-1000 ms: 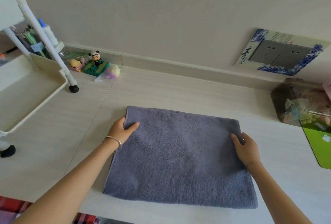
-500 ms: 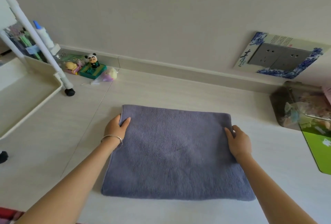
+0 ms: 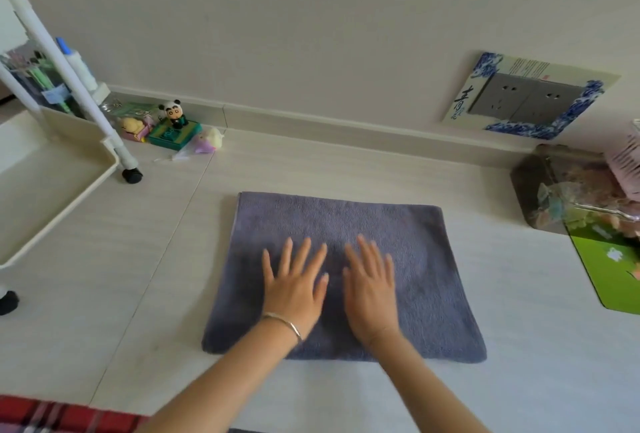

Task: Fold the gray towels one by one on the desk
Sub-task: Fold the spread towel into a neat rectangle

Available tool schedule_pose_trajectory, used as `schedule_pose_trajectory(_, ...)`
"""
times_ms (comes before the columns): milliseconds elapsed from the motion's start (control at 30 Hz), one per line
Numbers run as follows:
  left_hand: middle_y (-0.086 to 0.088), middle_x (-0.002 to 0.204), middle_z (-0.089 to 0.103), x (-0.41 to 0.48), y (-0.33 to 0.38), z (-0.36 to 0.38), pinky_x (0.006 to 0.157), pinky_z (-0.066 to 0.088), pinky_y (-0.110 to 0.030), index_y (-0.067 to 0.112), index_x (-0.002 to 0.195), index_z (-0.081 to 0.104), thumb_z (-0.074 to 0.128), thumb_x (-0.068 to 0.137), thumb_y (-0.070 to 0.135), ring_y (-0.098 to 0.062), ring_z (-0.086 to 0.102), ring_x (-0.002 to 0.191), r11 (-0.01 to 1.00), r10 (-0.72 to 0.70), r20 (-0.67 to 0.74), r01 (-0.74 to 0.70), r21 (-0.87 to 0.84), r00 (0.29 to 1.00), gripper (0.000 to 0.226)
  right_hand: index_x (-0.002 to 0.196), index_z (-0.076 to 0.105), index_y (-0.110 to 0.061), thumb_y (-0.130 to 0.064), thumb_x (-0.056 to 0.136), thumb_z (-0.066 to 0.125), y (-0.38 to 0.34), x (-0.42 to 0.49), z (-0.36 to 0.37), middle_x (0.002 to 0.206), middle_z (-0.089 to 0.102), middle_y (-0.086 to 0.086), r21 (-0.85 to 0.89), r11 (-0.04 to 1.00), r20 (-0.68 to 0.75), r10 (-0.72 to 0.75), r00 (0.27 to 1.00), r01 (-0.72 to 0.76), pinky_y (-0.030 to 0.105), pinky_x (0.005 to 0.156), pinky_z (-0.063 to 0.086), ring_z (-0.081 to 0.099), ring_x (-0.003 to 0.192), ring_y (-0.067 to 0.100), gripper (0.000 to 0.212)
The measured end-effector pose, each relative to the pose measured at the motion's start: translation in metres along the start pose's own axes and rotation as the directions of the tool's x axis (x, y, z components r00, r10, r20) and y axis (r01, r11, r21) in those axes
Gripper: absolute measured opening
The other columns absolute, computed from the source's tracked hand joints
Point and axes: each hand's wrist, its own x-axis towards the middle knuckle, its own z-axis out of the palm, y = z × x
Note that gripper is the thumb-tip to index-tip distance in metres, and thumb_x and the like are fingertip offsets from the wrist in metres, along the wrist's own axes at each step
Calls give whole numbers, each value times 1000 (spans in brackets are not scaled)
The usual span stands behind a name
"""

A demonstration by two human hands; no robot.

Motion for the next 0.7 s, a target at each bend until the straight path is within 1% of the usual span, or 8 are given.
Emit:
schedule_pose_trajectory(100, 0, 141, 50, -28, 1, 26, 100, 16, -67, 30, 137, 40, 31, 86, 49, -32, 33, 131, 998, -29, 104, 23, 57, 994, 55, 142, 40, -29, -39, 94, 32, -8, -28, 15, 150, 37, -2, -43, 999, 137, -22, 990, 28, 38, 114, 7, 28, 139, 20, 50)
schedule_pose_trajectory(200, -1, 147, 43, -29, -17, 25, 102, 12, -67, 30, 142, 33, 21, 94, 52, -34, 29, 135, 990, -129, 97, 123, 72, 987, 54, 148, 21, -38, -56, 95, 20, 26, -38, 8, 156, 22, -6, -112, 992, 149, 81, 985, -65, 39, 116, 1, 16, 145, 19, 56)
schedule_pose_trajectory(267, -2, 147, 42, -31, -25, 23, 102, 12, -68, 30, 143, 32, 7, 96, 54, -36, 28, 135, 982, -183, 136, 174, 73, 974, 58, 148, 18, -39, -63, 92, 7, 51, -48, -5, 157, 20, -7, -145, 977, 139, 175, 975, -155, 38, 117, -1, 13, 146, 19, 62)
schedule_pose_trajectory(333, -2, 148, 41, -32, -33, 19, 101, 18, -70, 29, 143, 34, 3, 96, 56, -38, 29, 135, 975, -222, 161, 213, 69, 962, 63, 148, 15, -39, -67, 88, -1, 72, -55, -17, 157, 17, -7, -160, 960, 131, 249, 959, -228, 37, 117, -1, 10, 146, 18, 69)
schedule_pose_trajectory(433, -5, 146, 44, -31, -47, 12, 93, 29, -73, 22, 141, 42, 4, 95, 58, -41, 36, 133, 961, -277, 151, 270, 64, 949, 70, 147, -1, -37, -66, 83, -1, 95, -58, -33, 158, 4, -10, -155, 931, 165, 355, 920, -332, 37, 119, -2, 2, 147, 15, 70)
schedule_pose_trajectory(533, -9, 146, 43, -35, -54, 2, 95, 27, -73, 14, 142, 41, 2, 94, 60, -45, 39, 131, 949, -314, 175, 311, 42, 933, 76, 143, -11, -33, -63, 82, -5, 102, -66, -48, 159, -4, -7, -185, 890, 175, 448, 877, -417, 37, 118, -9, -8, 146, 14, 69)
schedule_pose_trajectory(600, -13, 145, 44, -37, -51, -3, 102, 22, -69, 15, 143, 37, 5, 95, 58, -43, 36, 132, 963, -269, 160, 269, 24, 950, 72, 147, -3, -25, -64, 85, -6, 85, -70, -48, 159, 4, -2, -178, 911, 115, 394, 912, -371, 33, 117, -11, -5, 145, 13, 73)
schedule_pose_trajectory(700, -7, 144, 45, -46, -33, -7, 105, 13, -63, 25, 142, 35, 5, 98, 53, -34, 32, 134, 999, -32, 212, 28, 20, 977, 60, 147, 32, -20, -52, 99, 8, 29, -76, -36, 153, 31, 4, -115, 978, 134, 188, 973, -173, 36, 117, 0, 16, 143, 20, 63)
